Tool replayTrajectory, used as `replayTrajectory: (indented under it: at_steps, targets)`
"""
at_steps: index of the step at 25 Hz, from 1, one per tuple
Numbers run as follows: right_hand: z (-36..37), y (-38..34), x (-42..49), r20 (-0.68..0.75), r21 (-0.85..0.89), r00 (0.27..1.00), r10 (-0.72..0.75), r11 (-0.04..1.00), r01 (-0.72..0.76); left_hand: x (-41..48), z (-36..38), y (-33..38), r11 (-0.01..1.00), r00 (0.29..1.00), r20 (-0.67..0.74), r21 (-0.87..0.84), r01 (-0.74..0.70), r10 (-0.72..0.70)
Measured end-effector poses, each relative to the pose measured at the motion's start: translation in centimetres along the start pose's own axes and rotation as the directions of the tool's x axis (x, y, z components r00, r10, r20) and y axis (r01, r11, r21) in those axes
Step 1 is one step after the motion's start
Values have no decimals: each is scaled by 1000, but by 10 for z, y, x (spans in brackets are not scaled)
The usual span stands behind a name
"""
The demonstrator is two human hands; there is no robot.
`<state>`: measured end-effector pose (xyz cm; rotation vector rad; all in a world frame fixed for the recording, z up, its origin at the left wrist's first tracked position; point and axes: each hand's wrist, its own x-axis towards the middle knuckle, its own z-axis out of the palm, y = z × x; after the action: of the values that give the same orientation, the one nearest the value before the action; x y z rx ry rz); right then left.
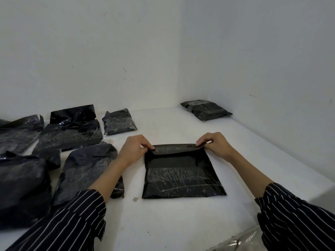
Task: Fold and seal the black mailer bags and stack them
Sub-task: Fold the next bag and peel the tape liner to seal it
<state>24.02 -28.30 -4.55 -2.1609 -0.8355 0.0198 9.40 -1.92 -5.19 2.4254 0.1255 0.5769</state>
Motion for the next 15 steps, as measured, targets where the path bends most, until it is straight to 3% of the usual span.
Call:
replayTrajectory:
  at_steps: [4,9,12,15]
  targets:
    - [3,4,-2,13,-179,998,-70,981,71,-1,4,3,971,998,56,240,-18,5]
    - [2,7,-8,69,-266,993,-96,958,111,-4,-2,13,931,987,154,364,-11,-48]
    - [0,4,-12,148,-299,988,-33,951,77,-2,-2,29,908,978,158,415,62,-139]
    - [1,-3,-14,125,-309,992,21,951,19,3,7,37,860,973,124,499,107,-193]
